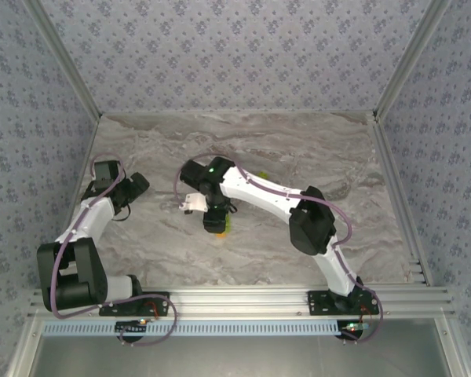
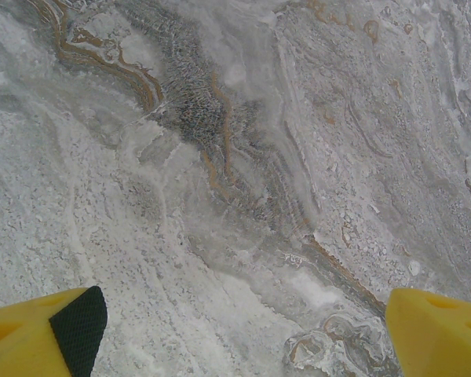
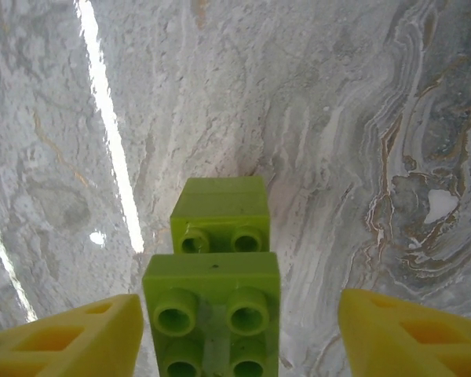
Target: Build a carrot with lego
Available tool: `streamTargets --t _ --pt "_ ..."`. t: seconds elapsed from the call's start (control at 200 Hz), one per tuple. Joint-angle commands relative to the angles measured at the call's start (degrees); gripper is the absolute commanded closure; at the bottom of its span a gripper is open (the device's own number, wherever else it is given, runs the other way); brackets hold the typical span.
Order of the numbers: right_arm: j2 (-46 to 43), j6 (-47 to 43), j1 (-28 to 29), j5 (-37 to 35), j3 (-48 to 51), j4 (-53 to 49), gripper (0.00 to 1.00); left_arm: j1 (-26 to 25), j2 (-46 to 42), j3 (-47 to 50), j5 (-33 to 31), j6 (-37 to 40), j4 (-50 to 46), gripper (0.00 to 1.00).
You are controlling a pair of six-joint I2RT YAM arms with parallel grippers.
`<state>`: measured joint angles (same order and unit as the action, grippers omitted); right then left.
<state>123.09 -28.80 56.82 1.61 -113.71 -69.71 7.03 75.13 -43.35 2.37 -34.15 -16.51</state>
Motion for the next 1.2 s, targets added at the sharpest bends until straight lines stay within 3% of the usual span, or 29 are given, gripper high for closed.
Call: streamTargets --t 0.0,0.18,0.325,0.465,0.63,0.775,0.944,1.194 --pt "-5.13 1.74 -1.00 0.88 -0.95 1.35 0.25 0.41 0.36 -1.10 1.13 0.34 0.56 0.07" --pt "-13.84 4.91 -3.31 1.13 2.74 7.85 0.17 0.40 0.10 -0.95 1.14 0.32 0.43 0.07" --pt "-25.70 11.03 -7.11 -2.16 14.66 18.61 0.17 0.43 -0.36 -0.93 1.16 0.31 0.24 0.07" --pt "-37.92 24.66 -14.79 -8.78 33.73 32.77 0.18 0.39 -0.79 -0.67 1.25 0.17 0.47 0.07" --pt "-49.17 36.19 -19.54 -14.88 65.15 60.91 0.20 0.33 -0.34 -0.54 2.07 -0.04 1.24 0.07" --pt "-49.00 40.13 -19.80 -21.72 77.57 75.14 0.19 0.07 -0.87 -0.43 2.46 -0.04 1.23 0.07" --pt "-43.88 42.02 -20.66 -26.29 80.41 80.17 0.19 -0.04 -1.06 -0.65 2.29 0.14 1.07 0.07" --pt "-38.12 45.48 -25.77 -23.51 82.74 85.22 0.21 -0.06 -0.51 -0.61 2.02 0.26 1.13 0.07"
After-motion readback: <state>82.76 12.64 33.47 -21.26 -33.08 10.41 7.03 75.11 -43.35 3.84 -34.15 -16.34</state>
